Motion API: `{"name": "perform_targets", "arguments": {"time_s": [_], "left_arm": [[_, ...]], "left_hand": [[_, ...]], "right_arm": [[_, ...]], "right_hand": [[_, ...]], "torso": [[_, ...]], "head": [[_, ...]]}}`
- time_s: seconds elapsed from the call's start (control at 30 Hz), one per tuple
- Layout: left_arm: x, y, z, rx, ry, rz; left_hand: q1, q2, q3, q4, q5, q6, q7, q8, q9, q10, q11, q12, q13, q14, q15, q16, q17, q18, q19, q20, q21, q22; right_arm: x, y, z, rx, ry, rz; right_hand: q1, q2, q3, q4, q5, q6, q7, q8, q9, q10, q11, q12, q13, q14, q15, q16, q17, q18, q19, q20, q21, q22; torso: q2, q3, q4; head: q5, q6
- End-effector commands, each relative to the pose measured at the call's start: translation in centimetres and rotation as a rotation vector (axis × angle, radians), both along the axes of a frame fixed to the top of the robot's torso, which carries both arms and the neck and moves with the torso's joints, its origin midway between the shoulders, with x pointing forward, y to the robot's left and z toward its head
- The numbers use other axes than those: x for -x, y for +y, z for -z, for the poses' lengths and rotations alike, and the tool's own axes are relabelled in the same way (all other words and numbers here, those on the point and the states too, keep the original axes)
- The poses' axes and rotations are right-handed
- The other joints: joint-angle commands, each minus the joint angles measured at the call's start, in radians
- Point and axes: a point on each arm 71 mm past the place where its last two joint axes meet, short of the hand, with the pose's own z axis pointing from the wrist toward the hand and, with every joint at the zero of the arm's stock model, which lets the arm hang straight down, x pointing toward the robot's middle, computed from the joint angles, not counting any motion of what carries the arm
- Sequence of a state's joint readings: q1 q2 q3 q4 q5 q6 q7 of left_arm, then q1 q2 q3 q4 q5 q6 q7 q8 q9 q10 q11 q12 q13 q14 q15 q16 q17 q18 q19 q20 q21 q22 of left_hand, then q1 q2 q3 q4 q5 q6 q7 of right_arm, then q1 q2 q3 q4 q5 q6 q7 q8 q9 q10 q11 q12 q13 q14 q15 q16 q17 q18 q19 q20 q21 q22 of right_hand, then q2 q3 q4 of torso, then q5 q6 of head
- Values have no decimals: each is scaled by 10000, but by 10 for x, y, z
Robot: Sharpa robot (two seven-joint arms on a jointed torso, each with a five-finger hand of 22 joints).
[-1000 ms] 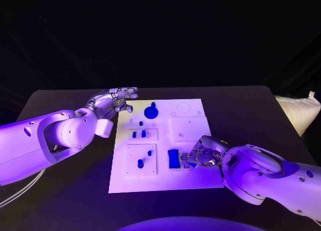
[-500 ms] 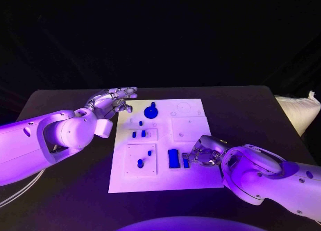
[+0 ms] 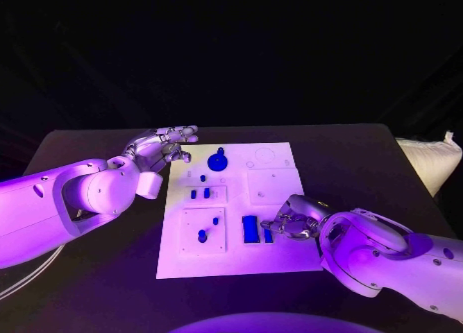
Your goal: Assemble the parts on the task board
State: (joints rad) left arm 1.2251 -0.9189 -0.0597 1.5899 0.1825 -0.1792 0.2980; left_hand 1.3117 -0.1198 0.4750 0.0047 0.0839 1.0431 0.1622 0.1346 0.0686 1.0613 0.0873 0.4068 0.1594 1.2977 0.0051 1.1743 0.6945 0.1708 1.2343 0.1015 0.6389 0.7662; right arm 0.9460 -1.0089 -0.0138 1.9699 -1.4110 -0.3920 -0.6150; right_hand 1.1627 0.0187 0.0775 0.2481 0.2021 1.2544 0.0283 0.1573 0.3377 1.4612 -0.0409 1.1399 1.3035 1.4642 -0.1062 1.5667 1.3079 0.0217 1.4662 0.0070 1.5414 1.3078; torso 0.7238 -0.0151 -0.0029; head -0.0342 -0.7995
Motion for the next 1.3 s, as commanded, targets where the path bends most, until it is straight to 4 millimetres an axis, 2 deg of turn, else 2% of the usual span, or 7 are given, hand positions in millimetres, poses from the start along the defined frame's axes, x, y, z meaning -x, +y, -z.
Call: {"name": "perform_targets", "arguments": {"time_s": [0.03,0.1,0.2,0.33,0.57,1.0,1.3], "left_arm": [[1,-2,-1,79,-72,167],[0,-1,-1,76,-72,161],[0,-1,-1,75,-74,156],[0,-1,-1,78,-77,158],[0,-1,-1,83,-81,165],[0,-1,-1,85,-81,169],[0,-1,-1,76,-66,168]], "left_hand": [[-2,108,3,-39,47,-48,0,52,3,-61,-11,36,17,-96,-4,-36,-18,115,-35,38,-33,-17],[-2,108,3,-39,47,-48,0,52,3,-61,-11,36,17,-96,-4,-36,-18,115,-35,38,-33,-17],[-2,108,3,-39,47,-48,0,52,3,-61,-11,36,17,-96,-4,-36,-18,115,-35,38,-33,-17],[-2,108,3,-39,47,-48,0,52,3,-61,-11,36,17,-96,-4,-36,-18,115,-35,38,-33,-17],[-2,108,3,-39,47,-48,0,52,3,-61,-11,36,17,-96,-4,-36,-18,115,-35,38,-33,-17],[-2,108,3,-39,47,-48,0,52,3,-61,-11,36,17,-96,-4,-36,-18,115,-35,38,-33,-17],[-2,108,3,-39,47,-48,0,52,3,-61,-11,36,17,-96,-4,-36,-18,115,-35,38,-33,-17]], "right_arm": [[3,-1,-3,-225,-91,-202],[5,-3,-2,-107,134,-382],[8,-6,-1,103,429,-586],[9,-9,1,328,705,-729],[9,-11,3,521,795,-751],[-2,-11,11,756,670,-537],[-4,-11,17,1005,1080,-693]], "right_hand": [[-291,-291,-327,84,131,-29,-8,35,40,428,-43,-55,468,1066,11,41,2628,-116,884,-43,-14,2287],[-291,-457,-512,83,2,-52,-6,41,64,419,-41,-89,465,1066,11,41,2628,-111,876,-42,-27,2272],[-69,-631,-735,-48,-567,-90,2,56,109,396,-35,-162,455,1066,15,41,2628,-104,863,-38,-51,2248],[380,-691,-878,-335,-964,-130,10,75,164,385,-27,-196,468,1066,20,41,2628,-100,856,-33,-64,2237],[714,-590,-936,-547,-1053,-146,0,97,209,390,-35,-183,497,1066,17,41,2628,-103,860,-32,-57,2246],[705,-314,-1002,-501,-1044,-144,1,117,244,411,-35,-128,541,1066,16,41,2628,-111,873,-33,-34,2273],[775,-384,-1156,-579,-1161,-184,4,117,267,401,-28,-171,538,1066,19,41,2628,-106,864,-31,-50,2257]], "torso": [[3,8,-6],[-5,-2,-11],[-8,-1,-16],[-2,5,-18],[-6,-7,15],[10,-6,11],[-1,-1,-15]], "head": [[11,17],[4,11],[2,7],[-24,11],[-63,3],[-32,-27],[-10,-47]]}}
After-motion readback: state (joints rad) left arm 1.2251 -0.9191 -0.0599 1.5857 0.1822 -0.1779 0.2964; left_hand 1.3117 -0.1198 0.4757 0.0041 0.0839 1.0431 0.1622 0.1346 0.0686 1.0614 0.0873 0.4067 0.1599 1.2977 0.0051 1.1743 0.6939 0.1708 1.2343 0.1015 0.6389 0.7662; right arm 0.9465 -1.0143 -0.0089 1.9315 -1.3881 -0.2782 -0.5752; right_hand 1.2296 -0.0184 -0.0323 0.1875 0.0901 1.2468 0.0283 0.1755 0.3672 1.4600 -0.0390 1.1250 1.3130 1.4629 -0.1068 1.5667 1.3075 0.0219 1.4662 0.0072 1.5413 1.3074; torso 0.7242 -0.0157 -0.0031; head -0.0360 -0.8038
